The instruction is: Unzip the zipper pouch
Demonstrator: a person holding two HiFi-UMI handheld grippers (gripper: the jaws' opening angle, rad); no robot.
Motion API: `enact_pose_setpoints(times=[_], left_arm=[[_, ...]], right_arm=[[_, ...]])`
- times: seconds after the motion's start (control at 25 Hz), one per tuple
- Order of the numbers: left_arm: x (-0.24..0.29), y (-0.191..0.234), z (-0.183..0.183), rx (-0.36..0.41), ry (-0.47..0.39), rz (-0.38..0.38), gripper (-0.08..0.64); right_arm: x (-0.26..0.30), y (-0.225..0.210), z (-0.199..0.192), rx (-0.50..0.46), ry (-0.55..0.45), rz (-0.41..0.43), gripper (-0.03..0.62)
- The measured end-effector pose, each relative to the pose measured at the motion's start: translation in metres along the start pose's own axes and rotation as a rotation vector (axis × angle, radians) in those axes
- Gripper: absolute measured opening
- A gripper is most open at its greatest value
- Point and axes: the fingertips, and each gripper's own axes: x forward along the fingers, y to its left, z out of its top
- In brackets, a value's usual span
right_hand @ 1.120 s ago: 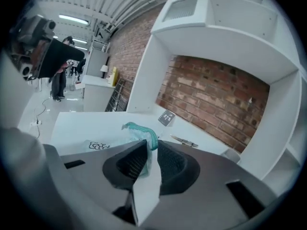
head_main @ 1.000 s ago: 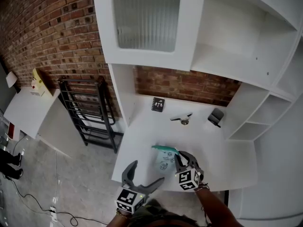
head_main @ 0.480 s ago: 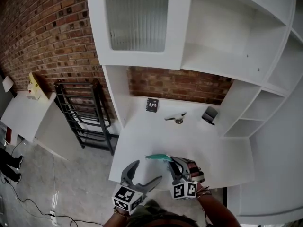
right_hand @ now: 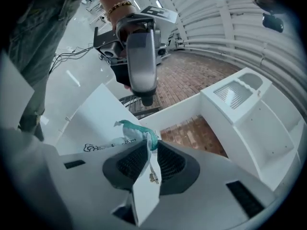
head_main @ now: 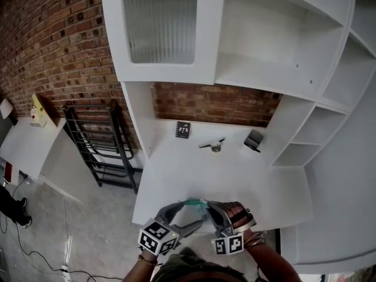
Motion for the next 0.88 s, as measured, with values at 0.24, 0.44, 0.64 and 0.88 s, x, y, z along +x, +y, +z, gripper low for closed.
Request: enact_pose_setpoints(times=[0.24, 0.44, 0.64, 0.88], left_arm=[[0.001, -0.015, 0.000, -0.095, -0.004, -0.091, 0.351], [0.000, -0.020, 0.009, -0.160, -0.025, -0.149, 0.336], [0.006, -0.023, 0.013, -0.133, 0.013, -0.177, 0.319], [0.017, -0.026, 0.003, -0.115, 0.097, -0.185, 0.265]], right_arm=[[-0.016, -0.004, 0.016, -0.067, -0.028, -0.040, 0.066], [-0.027, -0.005, 0.024, -0.152, -0.046, -0.066, 0.066], [-0.034, -0.002, 0.030, -0.229, -0.059, -0.078, 0.066], [-0.034, 0.001, 0.032, -0.272, -0.062, -0.070, 0.066]])
